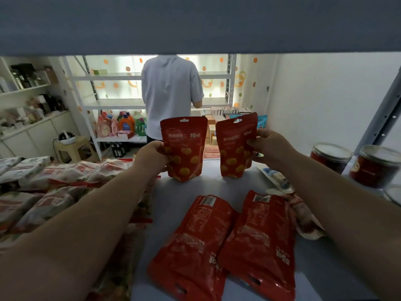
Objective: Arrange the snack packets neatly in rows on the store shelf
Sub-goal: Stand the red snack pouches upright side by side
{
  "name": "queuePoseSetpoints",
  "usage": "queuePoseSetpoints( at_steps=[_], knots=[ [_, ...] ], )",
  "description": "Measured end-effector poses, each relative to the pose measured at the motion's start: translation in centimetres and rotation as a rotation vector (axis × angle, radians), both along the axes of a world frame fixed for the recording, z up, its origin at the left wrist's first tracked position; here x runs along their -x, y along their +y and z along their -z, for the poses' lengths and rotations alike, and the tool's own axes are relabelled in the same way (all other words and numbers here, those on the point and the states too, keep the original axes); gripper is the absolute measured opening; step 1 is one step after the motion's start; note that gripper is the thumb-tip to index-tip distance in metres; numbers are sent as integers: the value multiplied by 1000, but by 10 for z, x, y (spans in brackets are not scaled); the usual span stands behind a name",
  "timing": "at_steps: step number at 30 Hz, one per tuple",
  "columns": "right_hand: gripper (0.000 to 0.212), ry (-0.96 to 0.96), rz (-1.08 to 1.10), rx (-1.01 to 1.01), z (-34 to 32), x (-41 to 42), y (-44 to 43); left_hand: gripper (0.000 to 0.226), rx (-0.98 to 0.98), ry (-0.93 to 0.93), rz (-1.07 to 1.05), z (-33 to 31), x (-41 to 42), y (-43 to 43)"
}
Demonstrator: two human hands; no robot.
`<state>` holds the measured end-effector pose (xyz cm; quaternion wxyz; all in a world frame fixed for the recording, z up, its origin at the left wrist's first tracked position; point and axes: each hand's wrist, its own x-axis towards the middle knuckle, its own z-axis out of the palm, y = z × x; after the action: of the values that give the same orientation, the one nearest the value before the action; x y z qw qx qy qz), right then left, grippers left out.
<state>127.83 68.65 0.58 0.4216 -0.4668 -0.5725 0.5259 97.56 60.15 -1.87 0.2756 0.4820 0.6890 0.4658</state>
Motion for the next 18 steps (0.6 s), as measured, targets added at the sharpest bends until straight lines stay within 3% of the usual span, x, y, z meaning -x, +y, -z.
queuePoseSetpoints(
  at_steps=[9,18],
  knots=[
    [21,3,52,25,2,4,8,22,61,100,58,-4,-5,17],
    [21,6,22,52,0,6,7,27,23,14,97,2,-2,17]
  ],
)
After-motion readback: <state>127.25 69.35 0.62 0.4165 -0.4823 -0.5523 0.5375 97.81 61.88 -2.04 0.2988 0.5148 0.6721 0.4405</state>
